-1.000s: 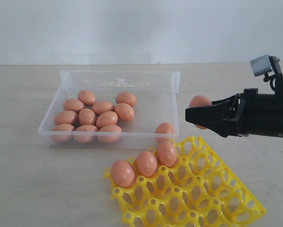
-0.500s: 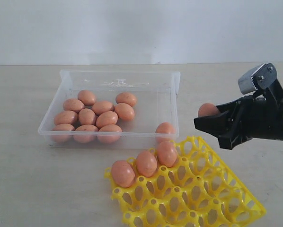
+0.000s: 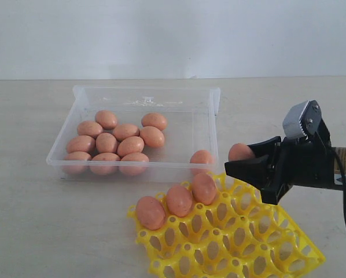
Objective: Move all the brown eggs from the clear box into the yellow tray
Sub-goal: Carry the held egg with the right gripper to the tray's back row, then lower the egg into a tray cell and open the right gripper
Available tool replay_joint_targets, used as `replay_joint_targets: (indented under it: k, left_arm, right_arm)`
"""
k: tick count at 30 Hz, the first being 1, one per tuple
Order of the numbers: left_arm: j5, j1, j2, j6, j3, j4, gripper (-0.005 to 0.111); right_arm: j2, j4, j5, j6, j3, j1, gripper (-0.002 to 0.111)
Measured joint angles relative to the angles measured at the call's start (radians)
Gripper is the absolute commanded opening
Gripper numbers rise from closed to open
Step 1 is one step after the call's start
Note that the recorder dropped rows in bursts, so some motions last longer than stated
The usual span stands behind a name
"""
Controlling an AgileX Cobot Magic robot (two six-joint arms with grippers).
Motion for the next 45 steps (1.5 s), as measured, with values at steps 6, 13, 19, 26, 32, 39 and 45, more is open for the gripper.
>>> replay_joint_targets:
  k: [6,13,19,26,32,39,45]
  left_arm:
    - [0.000,0.000,0.000,0.000,0.000,0.000,0.004]
    - [0.000,0.000,0.000,0.000,0.000,0.000,0.004]
    - [0.000,0.000,0.000,0.000,0.000,0.000,0.004]
    - [0.000,0.000,0.000,0.000,0.000,0.000,0.004]
    - [0.000,0.000,0.000,0.000,0.000,0.000,0.004]
    - [0.000,0.000,0.000,0.000,0.000,0.000,0.004]
    - [0.000,0.000,0.000,0.000,0.000,0.000,0.004]
  right_arm:
    - [0.033,0.004,0.003,-0.004,0.000,0.000,0.000]
    - [0.035,0.011,0.023,-0.004,-0.029,0.061,0.000]
    - [0.035,0.028,0.128,-0.004,-0.045,0.129,0.000]
    - [0.035,0.098,0.150,-0.004,-0.049,0.130,0.000]
    - [0.035,0.090,0.170,0.027,-0.049,0.130,0.000]
    - [0.035,0.038,0.183,0.036,-0.050,0.131,0.024]
    - [0.035,0.033,0.203,0.042,-0.050,0.131,0.052]
